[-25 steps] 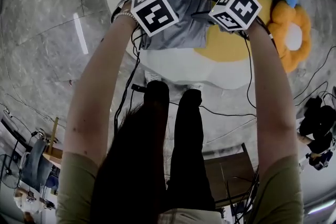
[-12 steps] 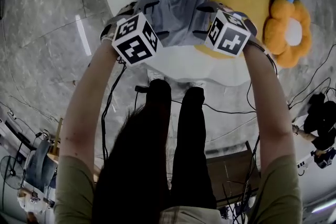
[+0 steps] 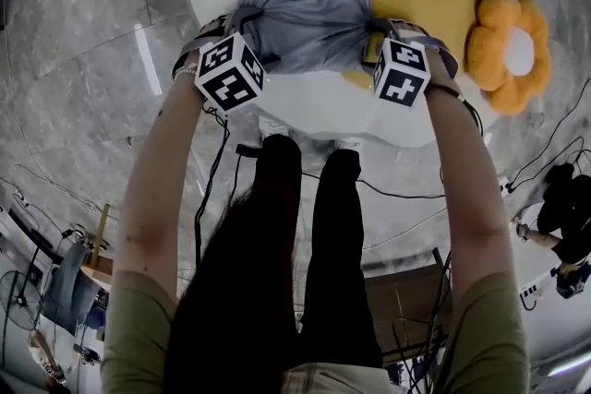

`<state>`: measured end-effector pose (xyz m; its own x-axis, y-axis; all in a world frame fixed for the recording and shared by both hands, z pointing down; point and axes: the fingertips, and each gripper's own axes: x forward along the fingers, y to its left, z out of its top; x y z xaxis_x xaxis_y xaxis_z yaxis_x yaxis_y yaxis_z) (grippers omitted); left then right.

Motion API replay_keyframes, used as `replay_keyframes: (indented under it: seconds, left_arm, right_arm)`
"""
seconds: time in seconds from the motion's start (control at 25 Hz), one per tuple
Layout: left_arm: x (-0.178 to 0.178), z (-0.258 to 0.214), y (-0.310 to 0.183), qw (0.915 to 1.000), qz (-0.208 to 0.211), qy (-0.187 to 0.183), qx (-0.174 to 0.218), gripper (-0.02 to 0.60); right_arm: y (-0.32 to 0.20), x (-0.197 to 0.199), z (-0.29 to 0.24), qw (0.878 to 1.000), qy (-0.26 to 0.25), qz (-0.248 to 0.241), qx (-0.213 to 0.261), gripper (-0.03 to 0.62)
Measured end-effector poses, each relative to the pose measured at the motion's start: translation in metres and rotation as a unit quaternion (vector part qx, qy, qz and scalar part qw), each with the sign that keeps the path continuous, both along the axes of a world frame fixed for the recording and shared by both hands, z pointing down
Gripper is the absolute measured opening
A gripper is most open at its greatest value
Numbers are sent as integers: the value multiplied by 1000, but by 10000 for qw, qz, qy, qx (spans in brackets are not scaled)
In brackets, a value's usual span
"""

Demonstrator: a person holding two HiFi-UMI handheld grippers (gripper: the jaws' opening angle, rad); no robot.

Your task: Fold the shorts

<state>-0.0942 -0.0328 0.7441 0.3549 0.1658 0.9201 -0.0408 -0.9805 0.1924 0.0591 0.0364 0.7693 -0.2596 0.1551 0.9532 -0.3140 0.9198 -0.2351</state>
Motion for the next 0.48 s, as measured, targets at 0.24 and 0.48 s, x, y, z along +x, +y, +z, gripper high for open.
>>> replay_keyframes:
  seconds: [0.24,0.48]
  left_arm:
    - [-1,-10,-5,9991,-415,-9,-83,390]
    - [1,-73,-18,9786,-1934,701,47,390]
  right_arm:
    - [-7,-11,-13,9992,-306,257,101,305]
    - [-39,-15,-76,9652,-1124,2165,943,305]
